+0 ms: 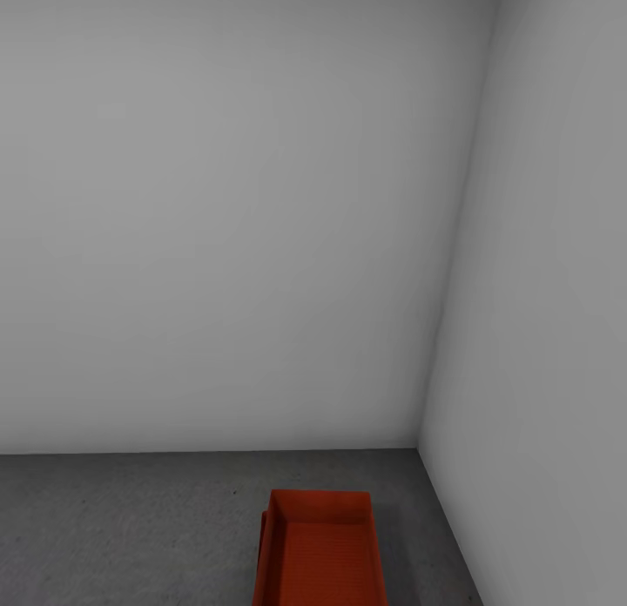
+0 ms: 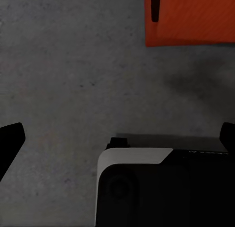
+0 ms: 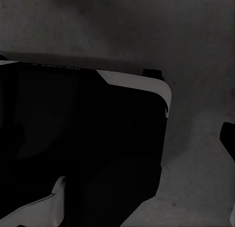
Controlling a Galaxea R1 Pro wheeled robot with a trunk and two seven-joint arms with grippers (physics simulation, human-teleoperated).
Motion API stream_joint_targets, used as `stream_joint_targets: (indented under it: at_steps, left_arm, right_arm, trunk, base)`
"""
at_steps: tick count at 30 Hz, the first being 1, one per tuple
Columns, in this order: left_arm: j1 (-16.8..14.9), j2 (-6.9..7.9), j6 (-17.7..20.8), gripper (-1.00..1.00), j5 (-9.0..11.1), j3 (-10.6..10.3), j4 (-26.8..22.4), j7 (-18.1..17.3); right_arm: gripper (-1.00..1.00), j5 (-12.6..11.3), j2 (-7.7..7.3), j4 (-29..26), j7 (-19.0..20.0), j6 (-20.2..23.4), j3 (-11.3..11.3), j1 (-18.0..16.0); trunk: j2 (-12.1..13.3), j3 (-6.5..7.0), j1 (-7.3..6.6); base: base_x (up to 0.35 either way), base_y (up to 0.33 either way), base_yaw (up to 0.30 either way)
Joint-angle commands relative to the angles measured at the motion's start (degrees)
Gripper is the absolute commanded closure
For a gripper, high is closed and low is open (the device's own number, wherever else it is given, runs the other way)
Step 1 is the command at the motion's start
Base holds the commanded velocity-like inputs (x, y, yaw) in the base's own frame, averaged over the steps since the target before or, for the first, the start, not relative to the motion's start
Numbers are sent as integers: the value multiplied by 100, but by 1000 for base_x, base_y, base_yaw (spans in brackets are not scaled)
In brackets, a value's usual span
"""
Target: Move the two storage containers from the living room to the garage. In the garage, place one container on the floor and stack the other container on top of it (either order is fine).
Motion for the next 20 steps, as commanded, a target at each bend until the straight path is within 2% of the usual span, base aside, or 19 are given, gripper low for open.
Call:
stream_joint_targets:
  at_steps: [1,20]
  left_arm:
    - [-2,0,-20,-100,51,-50,6,23]
    - [-2,4,-27,-100,53,-49,6,22]
  right_arm:
    - [-100,54,-1,7,17,8,-14,-4]
    - [-100,54,-1,7,17,8,-14,-4]
  trunk:
    - [-4,-2,2]
    - [-4,-2,2]
  base:
    - [0,0,0]
    - [0,0,0]
